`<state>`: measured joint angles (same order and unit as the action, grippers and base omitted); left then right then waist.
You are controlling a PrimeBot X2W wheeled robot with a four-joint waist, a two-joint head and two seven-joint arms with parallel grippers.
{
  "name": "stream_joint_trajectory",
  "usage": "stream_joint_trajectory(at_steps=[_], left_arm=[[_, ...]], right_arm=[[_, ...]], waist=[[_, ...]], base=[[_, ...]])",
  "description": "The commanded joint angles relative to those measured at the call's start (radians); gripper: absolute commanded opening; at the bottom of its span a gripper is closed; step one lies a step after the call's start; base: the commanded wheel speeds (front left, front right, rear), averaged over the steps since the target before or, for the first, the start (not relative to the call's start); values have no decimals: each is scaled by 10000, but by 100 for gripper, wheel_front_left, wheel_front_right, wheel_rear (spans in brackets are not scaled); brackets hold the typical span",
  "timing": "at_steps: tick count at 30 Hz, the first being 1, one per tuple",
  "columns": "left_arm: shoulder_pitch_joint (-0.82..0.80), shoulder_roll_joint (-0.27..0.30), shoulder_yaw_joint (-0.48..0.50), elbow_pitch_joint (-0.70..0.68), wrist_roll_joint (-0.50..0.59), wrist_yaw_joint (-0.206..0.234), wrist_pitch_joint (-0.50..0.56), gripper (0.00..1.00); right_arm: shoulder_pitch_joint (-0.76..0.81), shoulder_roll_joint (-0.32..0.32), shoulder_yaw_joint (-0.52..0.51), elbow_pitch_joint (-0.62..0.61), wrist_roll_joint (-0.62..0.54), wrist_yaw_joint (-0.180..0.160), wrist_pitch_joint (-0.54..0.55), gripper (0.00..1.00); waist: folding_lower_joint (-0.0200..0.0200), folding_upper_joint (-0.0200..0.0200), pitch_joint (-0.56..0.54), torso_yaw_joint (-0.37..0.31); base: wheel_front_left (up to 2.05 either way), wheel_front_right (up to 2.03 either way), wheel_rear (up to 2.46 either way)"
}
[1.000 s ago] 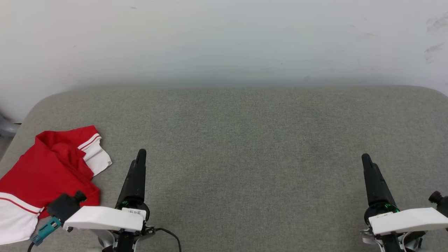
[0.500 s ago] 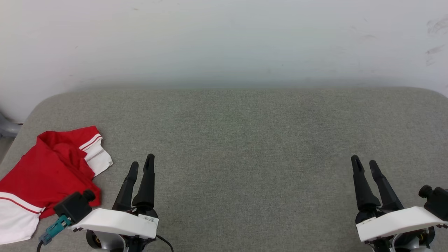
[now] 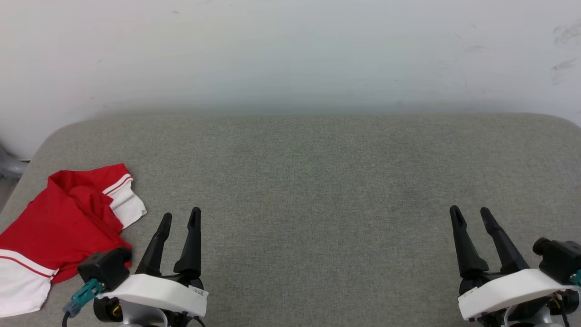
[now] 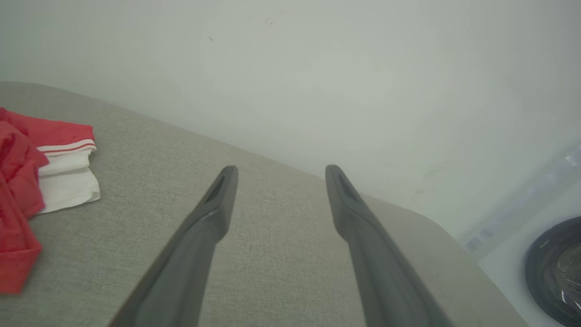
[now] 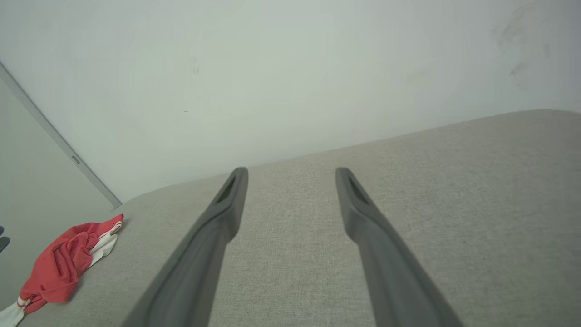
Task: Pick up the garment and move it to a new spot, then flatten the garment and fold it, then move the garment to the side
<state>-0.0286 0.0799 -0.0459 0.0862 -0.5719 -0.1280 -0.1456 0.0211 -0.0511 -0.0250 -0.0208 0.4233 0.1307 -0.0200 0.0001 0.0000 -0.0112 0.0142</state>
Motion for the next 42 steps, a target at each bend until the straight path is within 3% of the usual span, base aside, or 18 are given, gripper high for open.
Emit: stream_joint_trajectory(at_steps=[1,19,42], left_arm=[[-122,48,19,-89,254,11,-92,100],[-44,72,-103,167,2550,180,-525,100],[-79,-31,-163,502,3926,70,-995,100]], right_arm=[[-33,4,-34,-168,-242,0,13,100],[288,8,-357,-627,-2228,0,236,100],[361,12,-495,-799,-3255,-1,-88,100]], waist=[[-1,0,-3,2],[-1,0,-40,34],[-1,0,-68,62]], base=[[0,0,0],[0,0,0],[0,0,0]])
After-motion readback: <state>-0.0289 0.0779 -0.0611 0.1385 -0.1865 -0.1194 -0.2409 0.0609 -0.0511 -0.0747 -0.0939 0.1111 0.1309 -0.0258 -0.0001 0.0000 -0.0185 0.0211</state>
